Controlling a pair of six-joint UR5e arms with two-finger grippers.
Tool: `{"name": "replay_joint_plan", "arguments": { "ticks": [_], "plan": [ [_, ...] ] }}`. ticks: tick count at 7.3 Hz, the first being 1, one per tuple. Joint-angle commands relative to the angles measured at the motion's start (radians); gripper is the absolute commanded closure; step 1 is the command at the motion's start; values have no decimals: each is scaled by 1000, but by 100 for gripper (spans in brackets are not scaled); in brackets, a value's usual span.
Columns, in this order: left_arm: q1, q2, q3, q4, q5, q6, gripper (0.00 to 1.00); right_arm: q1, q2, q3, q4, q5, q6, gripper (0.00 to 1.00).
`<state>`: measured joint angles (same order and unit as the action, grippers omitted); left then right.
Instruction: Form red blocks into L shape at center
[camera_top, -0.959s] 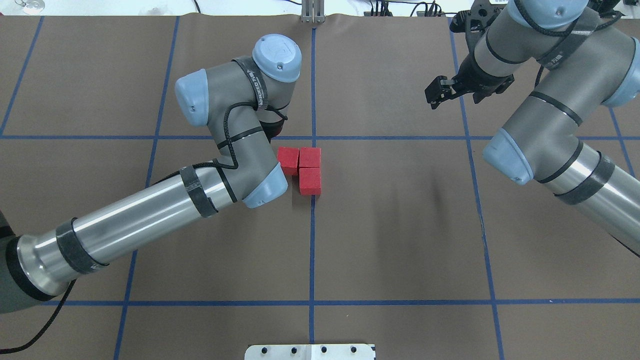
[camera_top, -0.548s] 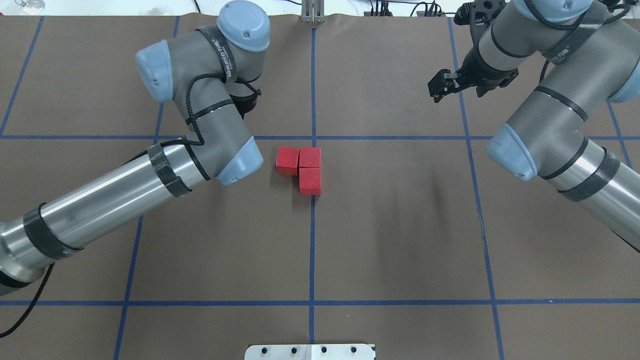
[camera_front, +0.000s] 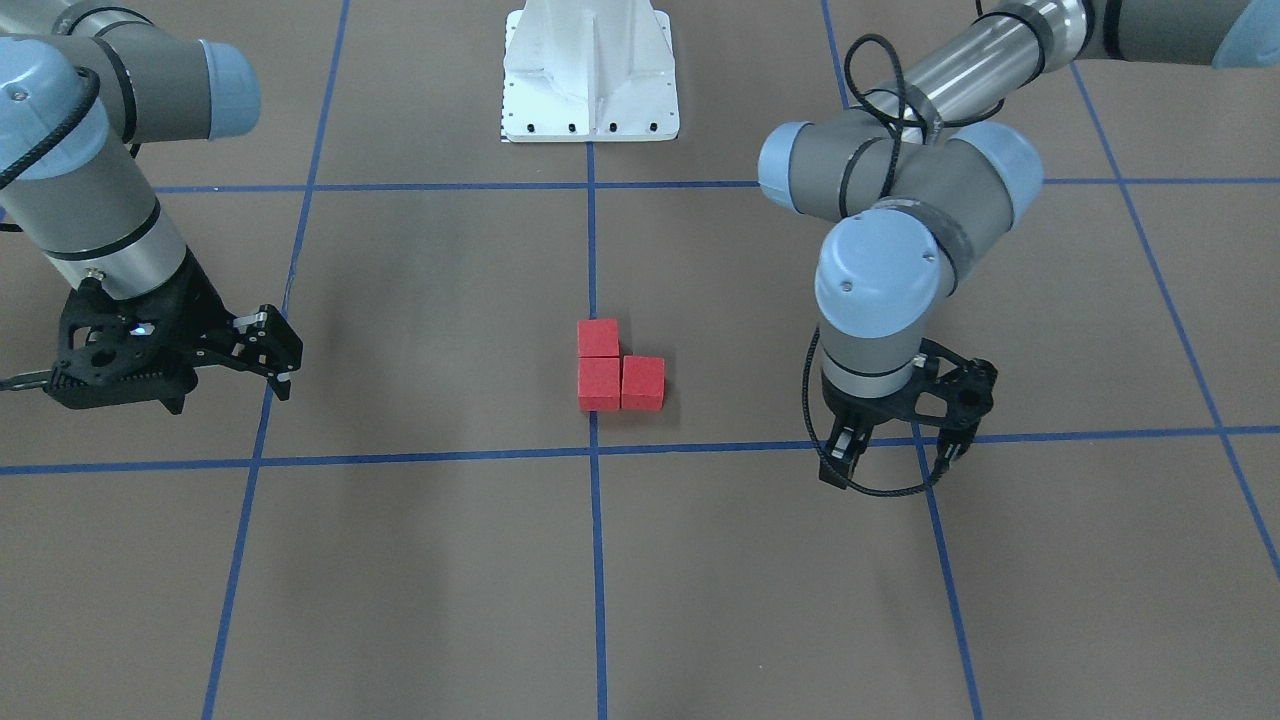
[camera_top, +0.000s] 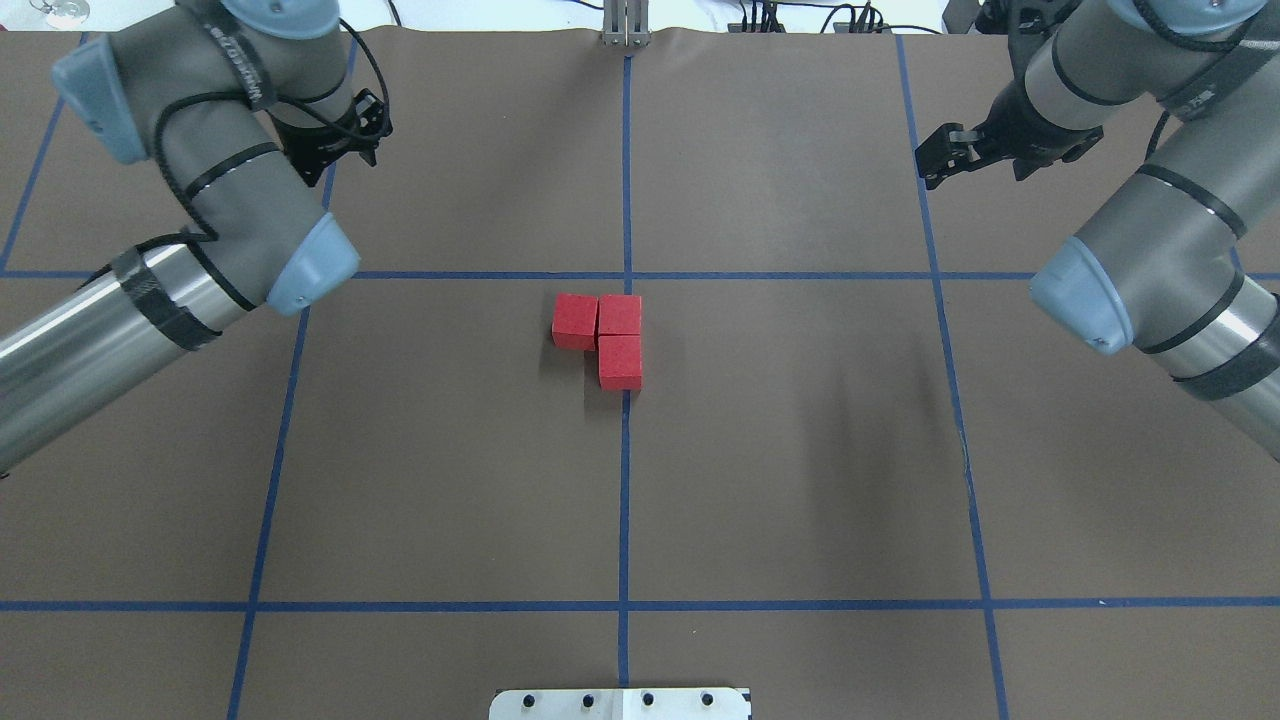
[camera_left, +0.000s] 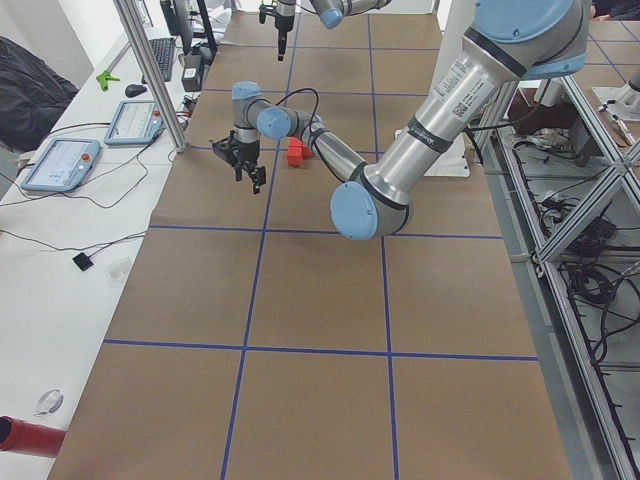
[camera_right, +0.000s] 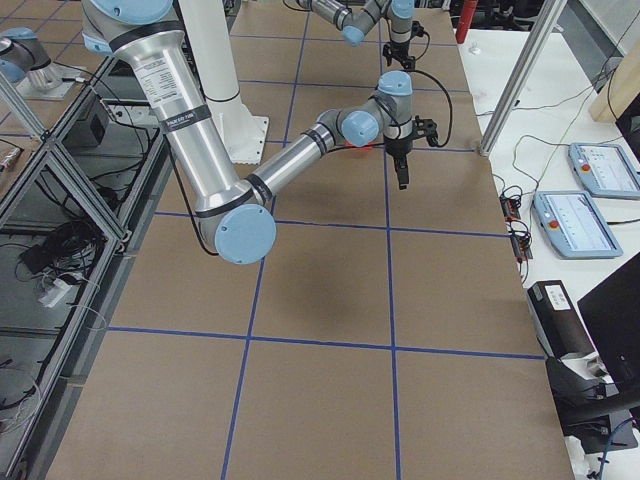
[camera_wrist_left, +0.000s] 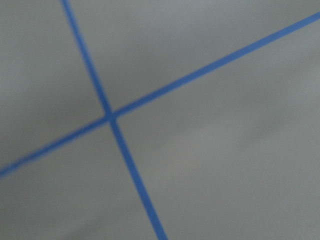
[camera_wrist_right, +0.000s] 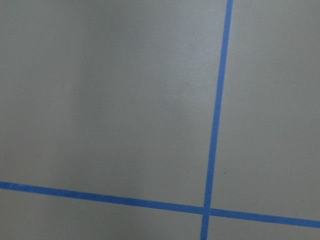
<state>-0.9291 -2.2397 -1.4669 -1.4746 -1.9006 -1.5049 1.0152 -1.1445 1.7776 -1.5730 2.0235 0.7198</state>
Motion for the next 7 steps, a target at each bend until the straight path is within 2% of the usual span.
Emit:
{"name": "replay_joint_plan", "arguments": {
  "ticks": [1, 2, 4, 6, 7],
  "plan": [
    [-156, 142, -84, -35, -79, 451, 0, 112, -34, -27, -8, 79, -121, 1],
    [-259, 202, -101, -35, -189, 686, 0, 170, -53, -62, -7, 134, -187, 1],
    [-447, 328, -119, -32, -302, 1115, 0, 293, -80, -124, -15, 217, -346, 1],
    [-595, 446, -115, -32, -308, 1515, 0, 382, -157, -124, -4, 265, -353, 1],
    [-675, 487, -113, -35, -313, 1567, 0, 416, -191, -124, -5, 280, -412, 1]
  ]
}}
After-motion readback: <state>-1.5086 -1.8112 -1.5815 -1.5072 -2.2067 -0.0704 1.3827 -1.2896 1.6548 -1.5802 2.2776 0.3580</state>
